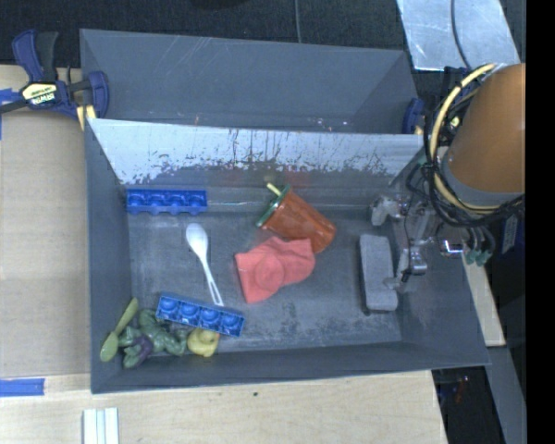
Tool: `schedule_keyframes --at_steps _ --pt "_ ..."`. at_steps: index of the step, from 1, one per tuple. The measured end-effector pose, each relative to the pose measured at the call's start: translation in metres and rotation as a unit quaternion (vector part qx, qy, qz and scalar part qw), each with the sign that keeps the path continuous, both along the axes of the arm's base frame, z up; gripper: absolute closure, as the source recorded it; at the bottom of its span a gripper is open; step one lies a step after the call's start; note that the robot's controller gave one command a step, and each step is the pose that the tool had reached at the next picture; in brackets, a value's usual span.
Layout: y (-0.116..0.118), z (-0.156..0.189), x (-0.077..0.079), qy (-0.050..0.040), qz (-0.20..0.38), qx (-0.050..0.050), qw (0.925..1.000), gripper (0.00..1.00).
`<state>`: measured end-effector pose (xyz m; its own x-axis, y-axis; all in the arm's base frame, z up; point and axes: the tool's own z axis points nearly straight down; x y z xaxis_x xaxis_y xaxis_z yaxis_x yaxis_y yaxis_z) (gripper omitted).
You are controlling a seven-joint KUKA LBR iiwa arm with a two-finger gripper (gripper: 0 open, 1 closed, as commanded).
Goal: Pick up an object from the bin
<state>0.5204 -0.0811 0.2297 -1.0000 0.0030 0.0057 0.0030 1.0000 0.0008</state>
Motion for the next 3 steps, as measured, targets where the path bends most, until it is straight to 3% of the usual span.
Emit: schedule_keyframes --at_steps 1,2,3 --pt "0.0 0.005 0.002 -0.0046 0.001 -0.001 1.0 0.0" --pt "0.031 -0.024 0.039 -0.0073 0.081 -0.001 0.9967 0.0" --pt "0.04 -0.027 0.062 -0.0068 0.023 -0.001 0.9997 0.0"
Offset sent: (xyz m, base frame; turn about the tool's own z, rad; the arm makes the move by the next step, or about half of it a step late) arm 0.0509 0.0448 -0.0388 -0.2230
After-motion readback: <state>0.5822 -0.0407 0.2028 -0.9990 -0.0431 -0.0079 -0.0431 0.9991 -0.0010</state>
